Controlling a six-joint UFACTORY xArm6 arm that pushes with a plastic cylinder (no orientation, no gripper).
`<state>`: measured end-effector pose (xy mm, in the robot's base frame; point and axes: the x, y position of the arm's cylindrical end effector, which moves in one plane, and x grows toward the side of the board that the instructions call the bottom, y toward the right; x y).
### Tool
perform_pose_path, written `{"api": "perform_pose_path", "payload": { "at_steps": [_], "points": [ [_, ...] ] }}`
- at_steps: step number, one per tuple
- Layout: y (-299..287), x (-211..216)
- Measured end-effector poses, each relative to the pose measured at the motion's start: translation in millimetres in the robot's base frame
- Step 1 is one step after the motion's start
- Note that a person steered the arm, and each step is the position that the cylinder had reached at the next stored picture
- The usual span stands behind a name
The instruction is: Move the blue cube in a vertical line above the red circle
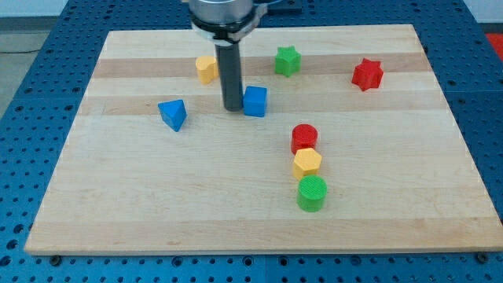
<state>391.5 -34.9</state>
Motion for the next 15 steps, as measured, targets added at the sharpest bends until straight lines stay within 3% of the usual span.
{"api": "perform_pose_path", "payload": {
  "at_steps": [8,15],
  "points": [
    [91.0,-35.6],
    [103.1,-5.1]
  ]
}}
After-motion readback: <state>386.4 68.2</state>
